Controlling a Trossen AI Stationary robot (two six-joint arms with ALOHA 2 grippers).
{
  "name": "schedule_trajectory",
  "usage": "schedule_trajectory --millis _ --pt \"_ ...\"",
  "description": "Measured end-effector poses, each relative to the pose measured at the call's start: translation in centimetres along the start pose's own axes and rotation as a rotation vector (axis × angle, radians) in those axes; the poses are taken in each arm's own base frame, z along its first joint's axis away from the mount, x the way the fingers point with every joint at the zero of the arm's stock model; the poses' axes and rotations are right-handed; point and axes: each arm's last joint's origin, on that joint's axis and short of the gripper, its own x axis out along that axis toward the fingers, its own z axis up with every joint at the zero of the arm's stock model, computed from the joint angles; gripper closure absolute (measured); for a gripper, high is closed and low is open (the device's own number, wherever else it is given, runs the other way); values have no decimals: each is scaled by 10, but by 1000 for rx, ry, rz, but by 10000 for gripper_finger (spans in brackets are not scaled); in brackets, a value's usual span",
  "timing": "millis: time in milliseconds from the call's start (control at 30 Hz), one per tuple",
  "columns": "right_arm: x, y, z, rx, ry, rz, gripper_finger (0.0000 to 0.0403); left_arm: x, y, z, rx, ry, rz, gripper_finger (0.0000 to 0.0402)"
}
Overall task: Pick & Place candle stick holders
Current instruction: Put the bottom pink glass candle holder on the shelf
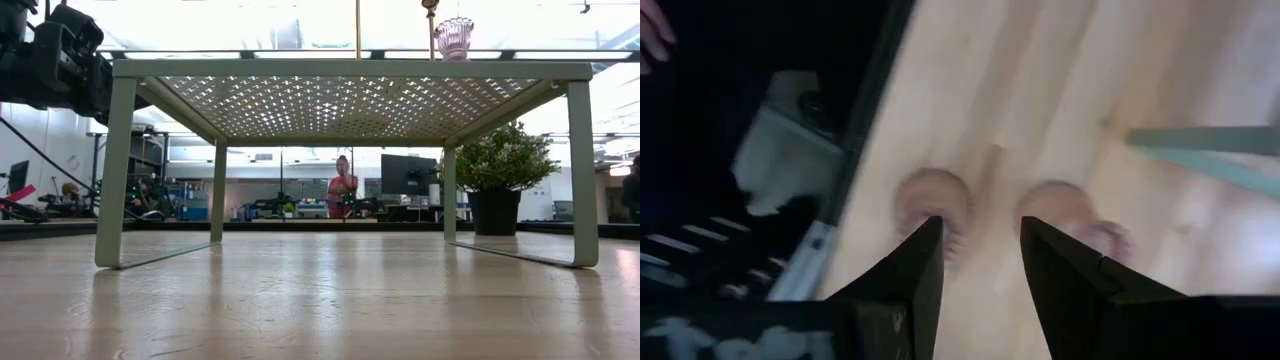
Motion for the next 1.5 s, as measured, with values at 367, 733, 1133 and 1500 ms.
schedule_trajectory --millis 367,733,1133,1500 --pt "33 23 -31 47 17 22 277 0 0 0 0 0 0 389" --pt "59 27 -46 34 5 33 285 0 0 0 0 0 0 389" --pt "86 32 -47 12 19 15 293 0 0 0 0 0 0 389" --pt "87 34 -45 -8 44 -22 363 0 0 0 0 0 1 389"
